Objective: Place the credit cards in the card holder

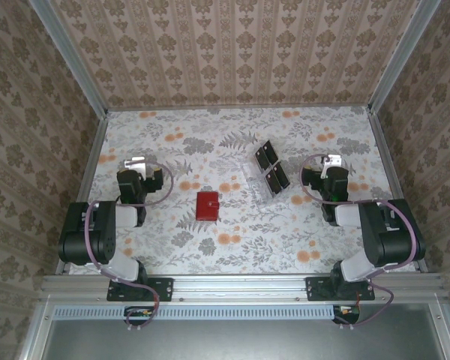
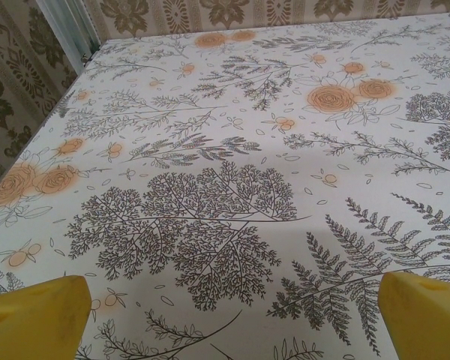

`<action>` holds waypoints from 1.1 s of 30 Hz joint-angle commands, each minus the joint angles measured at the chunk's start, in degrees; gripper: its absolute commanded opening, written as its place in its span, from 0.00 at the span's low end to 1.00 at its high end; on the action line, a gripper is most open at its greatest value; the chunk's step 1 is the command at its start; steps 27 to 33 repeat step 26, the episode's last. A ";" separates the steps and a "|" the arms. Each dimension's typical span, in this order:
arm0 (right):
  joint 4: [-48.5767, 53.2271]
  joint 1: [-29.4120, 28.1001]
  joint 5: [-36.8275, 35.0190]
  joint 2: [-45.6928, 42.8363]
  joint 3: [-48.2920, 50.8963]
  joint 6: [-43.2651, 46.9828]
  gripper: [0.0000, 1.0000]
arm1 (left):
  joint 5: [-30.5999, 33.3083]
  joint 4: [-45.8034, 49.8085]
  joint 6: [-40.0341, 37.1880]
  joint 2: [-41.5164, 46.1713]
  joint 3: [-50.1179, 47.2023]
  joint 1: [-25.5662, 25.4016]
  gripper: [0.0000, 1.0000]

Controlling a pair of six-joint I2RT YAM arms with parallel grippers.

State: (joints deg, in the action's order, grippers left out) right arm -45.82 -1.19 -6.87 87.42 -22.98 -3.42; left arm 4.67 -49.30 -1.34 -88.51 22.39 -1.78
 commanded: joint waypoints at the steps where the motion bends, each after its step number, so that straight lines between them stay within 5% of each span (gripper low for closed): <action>1: -1.81 0.31 2.98 0.78 -1.32 1.23 1.00 | -0.78 -0.89 -1.12 0.00 0.64 0.46 1.00; 33: -3.03 0.31 3.09 0.21 -0.42 1.44 1.00 | -0.77 -0.98 -1.20 -0.02 0.53 0.43 1.00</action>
